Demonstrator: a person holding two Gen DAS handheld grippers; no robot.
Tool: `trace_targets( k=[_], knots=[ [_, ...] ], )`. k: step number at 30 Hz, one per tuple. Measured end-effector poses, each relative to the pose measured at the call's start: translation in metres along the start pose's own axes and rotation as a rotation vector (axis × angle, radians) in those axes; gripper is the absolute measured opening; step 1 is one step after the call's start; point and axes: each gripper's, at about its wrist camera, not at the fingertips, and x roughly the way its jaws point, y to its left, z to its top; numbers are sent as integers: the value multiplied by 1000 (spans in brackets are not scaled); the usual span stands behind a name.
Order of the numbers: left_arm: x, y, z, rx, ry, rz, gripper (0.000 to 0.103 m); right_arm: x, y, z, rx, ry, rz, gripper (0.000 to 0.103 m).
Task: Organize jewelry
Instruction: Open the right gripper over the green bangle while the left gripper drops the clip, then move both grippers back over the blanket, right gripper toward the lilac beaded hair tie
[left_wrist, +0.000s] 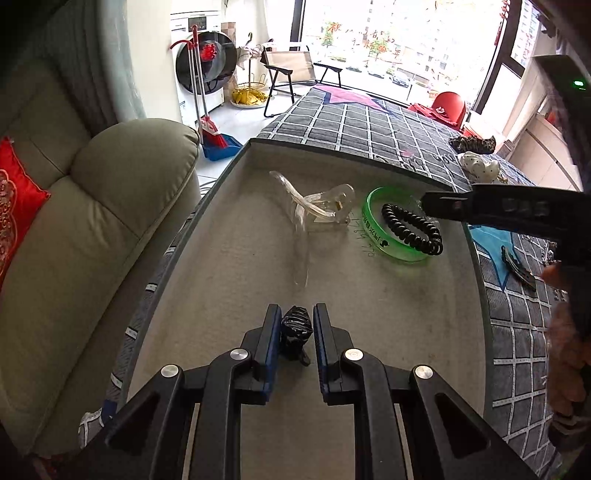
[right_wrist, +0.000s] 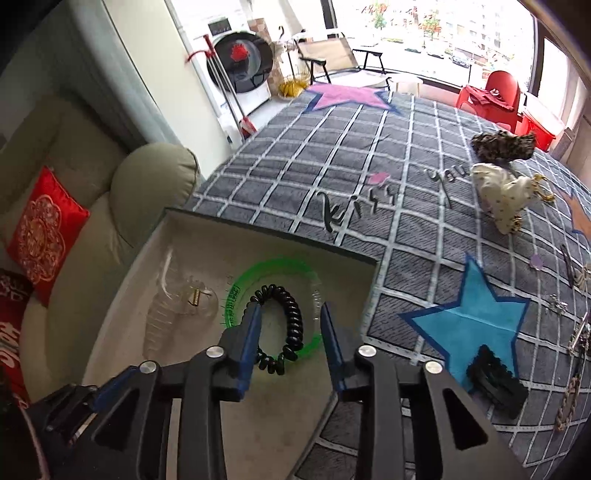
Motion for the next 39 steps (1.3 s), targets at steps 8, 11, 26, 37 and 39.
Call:
trace_targets(
  k=[8, 11, 26, 37, 39],
  knots=[
    [4, -13, -5, 62, 11, -1, 33, -21, -13, -18, 38, -18, 23, 37],
    [-6, -18, -4, 65, -33, 23, 101, -29, -20, -26, 54, -21, 32, 37],
    [-42, -26, -7, 76, -123, 28, 103, -78, -61, -73, 160, -43, 77, 70],
    [-74, -39, -24, 97, -127, 34, 103, -112, -112, -129, 264, -82, 80, 103],
    [-76, -52, -28, 133, -103, 1, 103, -118, -125, -141, 290, -89, 71, 103]
  ],
)
